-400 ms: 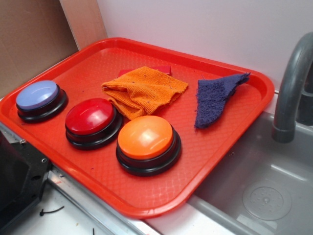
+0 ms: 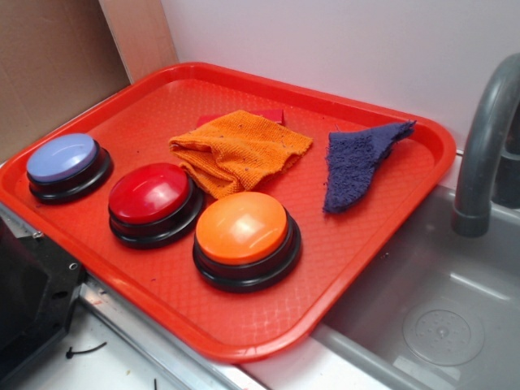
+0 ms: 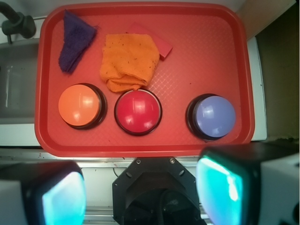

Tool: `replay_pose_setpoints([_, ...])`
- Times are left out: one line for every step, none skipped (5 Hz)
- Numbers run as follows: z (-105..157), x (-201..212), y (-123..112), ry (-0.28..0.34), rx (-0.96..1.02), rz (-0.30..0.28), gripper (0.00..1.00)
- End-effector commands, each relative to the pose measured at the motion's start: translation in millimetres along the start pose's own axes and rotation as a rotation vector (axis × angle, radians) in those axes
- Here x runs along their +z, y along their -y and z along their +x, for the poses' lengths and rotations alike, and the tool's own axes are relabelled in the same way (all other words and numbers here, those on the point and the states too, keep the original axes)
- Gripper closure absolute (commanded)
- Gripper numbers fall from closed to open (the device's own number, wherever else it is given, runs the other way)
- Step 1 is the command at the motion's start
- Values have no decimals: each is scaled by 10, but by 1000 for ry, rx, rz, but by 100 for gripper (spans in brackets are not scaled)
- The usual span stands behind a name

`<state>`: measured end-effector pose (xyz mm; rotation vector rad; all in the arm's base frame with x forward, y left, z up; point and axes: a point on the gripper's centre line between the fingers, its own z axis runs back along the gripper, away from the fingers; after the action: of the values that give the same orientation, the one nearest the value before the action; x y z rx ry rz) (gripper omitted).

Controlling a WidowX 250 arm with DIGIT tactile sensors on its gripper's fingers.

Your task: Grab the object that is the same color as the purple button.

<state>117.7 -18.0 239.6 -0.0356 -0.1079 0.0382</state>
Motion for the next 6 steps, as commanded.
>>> replay_pose_setpoints([411,-244,207,60,179,-42,0])
replay_pose_setpoints([627,-443,352,76,277,-12,0])
replay_pose_setpoints([980,-797,621,98,375,19,0])
replay_pose_setpoints([1268,-1113,813,111,401,-11,0])
replay_pose_setpoints([1489,-1450,960,88,401,-5,0])
replay_pose_setpoints([1613,-1788,1035,44,410,5,0])
